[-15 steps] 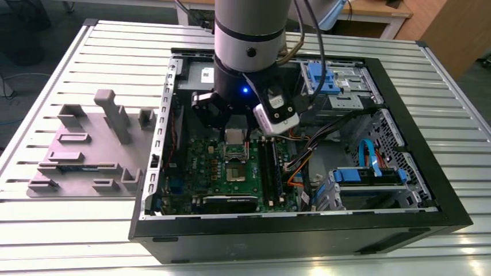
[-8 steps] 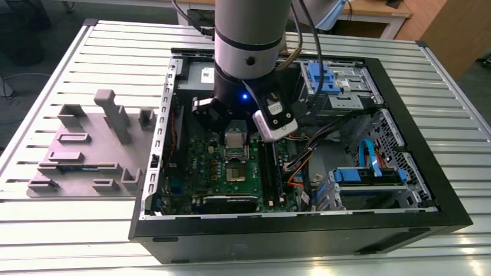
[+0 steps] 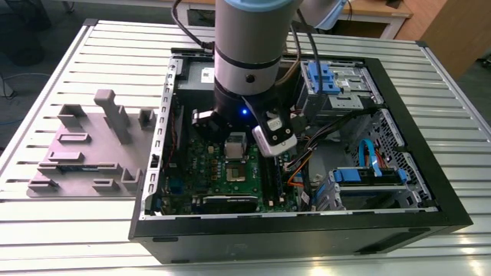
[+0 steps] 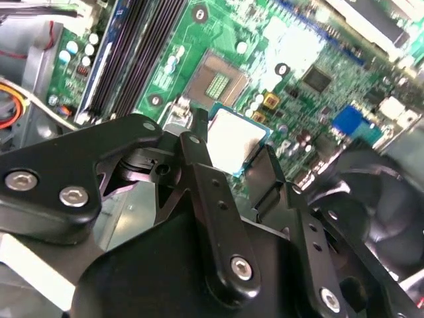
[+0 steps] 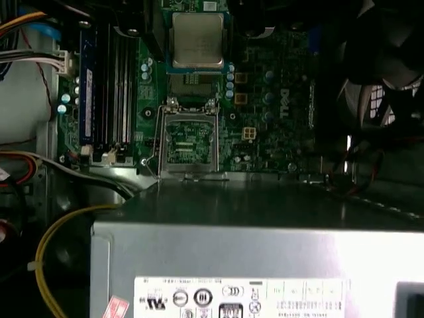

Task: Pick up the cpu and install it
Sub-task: 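Pick up the cpu and move it towards the insertion slot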

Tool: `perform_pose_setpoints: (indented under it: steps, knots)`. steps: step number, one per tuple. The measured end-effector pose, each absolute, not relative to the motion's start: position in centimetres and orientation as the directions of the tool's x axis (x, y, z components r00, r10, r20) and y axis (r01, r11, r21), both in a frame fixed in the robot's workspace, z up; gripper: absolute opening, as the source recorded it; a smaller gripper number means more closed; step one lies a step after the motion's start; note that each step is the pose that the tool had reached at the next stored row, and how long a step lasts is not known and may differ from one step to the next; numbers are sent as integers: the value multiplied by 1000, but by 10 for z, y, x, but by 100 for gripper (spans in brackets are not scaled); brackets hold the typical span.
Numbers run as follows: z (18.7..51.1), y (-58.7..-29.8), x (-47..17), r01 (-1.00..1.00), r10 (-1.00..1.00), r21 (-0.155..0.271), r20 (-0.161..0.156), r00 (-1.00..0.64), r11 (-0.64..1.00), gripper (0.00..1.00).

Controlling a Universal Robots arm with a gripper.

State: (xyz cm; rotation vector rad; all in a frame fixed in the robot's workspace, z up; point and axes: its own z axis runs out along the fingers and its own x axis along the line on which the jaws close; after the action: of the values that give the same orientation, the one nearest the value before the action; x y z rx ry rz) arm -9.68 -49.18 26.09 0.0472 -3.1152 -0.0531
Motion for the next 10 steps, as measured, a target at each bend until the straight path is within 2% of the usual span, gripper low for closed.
perform_pose_setpoints:
  steps: [10]
  knots:
    - [243, -500, -95, -6, -7, 35, 26, -1000, 999, 47]
